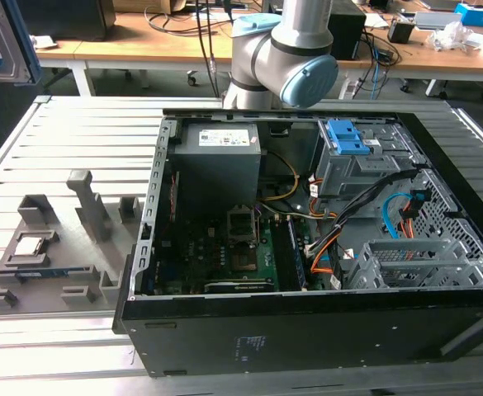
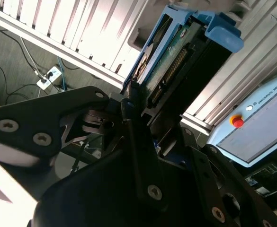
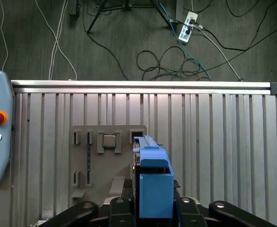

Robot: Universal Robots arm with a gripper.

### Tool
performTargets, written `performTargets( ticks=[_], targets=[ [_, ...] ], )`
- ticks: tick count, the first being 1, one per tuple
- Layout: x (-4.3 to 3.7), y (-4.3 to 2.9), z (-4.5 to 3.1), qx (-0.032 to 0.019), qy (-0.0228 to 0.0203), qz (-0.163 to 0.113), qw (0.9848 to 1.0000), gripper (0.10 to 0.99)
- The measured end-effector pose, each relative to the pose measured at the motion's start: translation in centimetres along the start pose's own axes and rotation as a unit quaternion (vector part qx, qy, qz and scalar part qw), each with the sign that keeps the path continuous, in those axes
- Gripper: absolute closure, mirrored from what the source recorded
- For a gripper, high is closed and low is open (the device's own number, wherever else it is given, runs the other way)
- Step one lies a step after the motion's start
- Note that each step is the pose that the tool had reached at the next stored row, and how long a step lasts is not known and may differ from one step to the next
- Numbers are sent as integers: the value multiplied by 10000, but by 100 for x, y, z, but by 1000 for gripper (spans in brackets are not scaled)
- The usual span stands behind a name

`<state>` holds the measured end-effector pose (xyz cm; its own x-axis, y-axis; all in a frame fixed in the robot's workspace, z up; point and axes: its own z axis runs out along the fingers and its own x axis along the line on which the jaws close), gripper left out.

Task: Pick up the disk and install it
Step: 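Pick up the disk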

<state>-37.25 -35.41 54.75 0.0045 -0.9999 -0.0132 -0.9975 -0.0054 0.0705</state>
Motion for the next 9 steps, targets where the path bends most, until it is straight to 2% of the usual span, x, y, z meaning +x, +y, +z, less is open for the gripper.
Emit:
performTargets(
  ticks=[5, 9],
  targets=[
    [-1, 2, -57, -8, -12, -1, 10000, 722],
    [-1, 4, -88, -9, -42, -3, 10000, 722]
  ],
)
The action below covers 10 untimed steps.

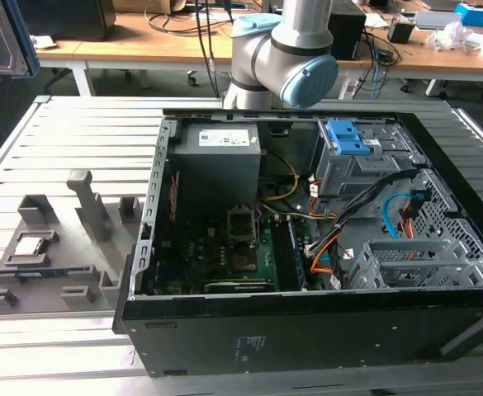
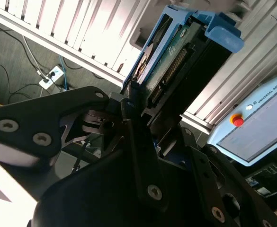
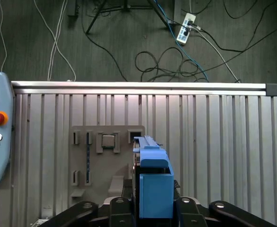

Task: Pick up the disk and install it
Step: 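Pick up the disk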

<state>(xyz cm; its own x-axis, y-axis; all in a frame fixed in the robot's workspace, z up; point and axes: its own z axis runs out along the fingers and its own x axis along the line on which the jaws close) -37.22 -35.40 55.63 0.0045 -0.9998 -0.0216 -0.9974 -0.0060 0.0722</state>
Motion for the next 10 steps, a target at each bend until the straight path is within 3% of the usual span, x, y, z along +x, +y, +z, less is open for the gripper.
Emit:
performTargets(
  ticks=[8, 10],
  targets=[
    [1, -5, 0, 0, -1, 0, 10000, 722],
    [1, -56, -4, 1, -1, 0, 10000, 722]
  ],
)
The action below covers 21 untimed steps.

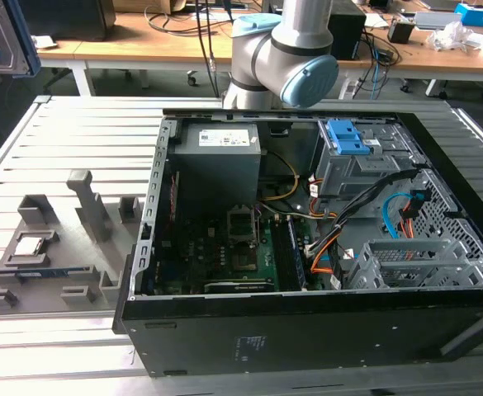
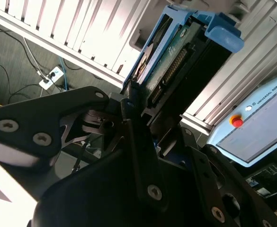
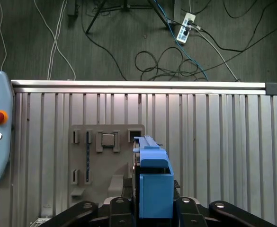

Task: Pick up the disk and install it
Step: 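Pick up the disk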

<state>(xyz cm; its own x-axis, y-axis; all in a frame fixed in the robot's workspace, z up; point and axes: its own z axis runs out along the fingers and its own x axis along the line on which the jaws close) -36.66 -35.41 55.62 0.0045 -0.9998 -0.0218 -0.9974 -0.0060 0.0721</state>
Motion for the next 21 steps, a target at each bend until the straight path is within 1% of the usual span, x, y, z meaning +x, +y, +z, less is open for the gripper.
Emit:
performTargets(
  ticks=[3, 6, 9, 11, 14, 15, 19, 20, 21],
  targets=[
    [0, -94, -7, -1, 0, 0, 10000, 722],
    [1, -164, -12, 0, 0, 0, 10000, 722],
    [1, -219, -16, 0, 0, 0, 10000, 722],
    [1, -272, -20, 0, 0, 0, 10000, 722],
    [2, -434, -32, -1, 0, 0, 10000, 722],
    [2, -457, -34, -1, 0, 0, 10000, 722],
    [3, -589, -43, 0, 0, 0, 10000, 722],
    [3, -626, -45, 0, 0, -1, 10000, 722],
    [3, -681, -50, -1, 1, 0, 10000, 722]
  ],
)
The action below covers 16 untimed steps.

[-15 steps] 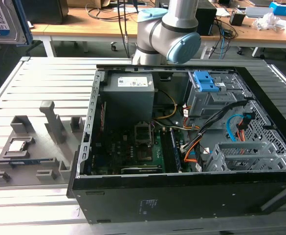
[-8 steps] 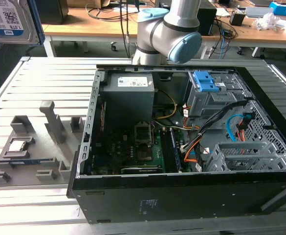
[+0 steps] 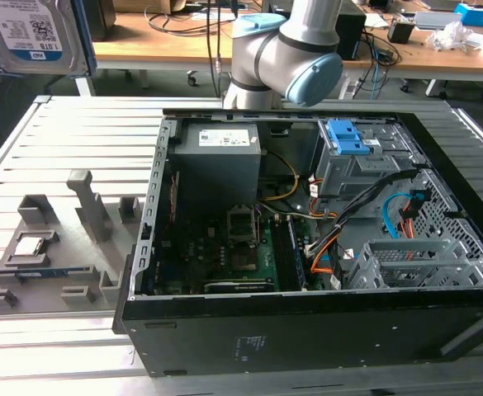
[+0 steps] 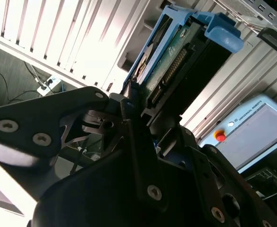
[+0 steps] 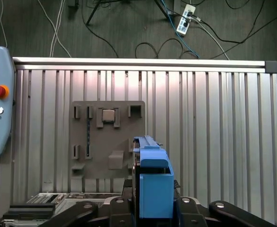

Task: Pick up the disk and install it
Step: 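Pick up the disk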

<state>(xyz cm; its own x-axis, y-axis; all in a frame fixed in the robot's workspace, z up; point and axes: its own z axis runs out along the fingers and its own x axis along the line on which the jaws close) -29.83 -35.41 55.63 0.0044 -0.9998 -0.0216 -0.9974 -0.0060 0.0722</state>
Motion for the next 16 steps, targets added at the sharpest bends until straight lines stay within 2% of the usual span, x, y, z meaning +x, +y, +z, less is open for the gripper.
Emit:
performTargets(
  ticks=[2, 4, 8, 10, 14, 16],
  targets=[
    [0, -62, -4, 0, 0, 0, 10000, 722],
    [1, -155, -11, 0, 0, -1, 10000, 722],
    [1, -274, -20, 0, 0, 0, 10000, 722],
    [2, -383, -27, 0, 0, -1, 10000, 722],
    [2, -499, -36, 0, -1, 0, 10000, 722],
    [3, -584, -42, 0, 0, -1, 10000, 722]
  ],
)
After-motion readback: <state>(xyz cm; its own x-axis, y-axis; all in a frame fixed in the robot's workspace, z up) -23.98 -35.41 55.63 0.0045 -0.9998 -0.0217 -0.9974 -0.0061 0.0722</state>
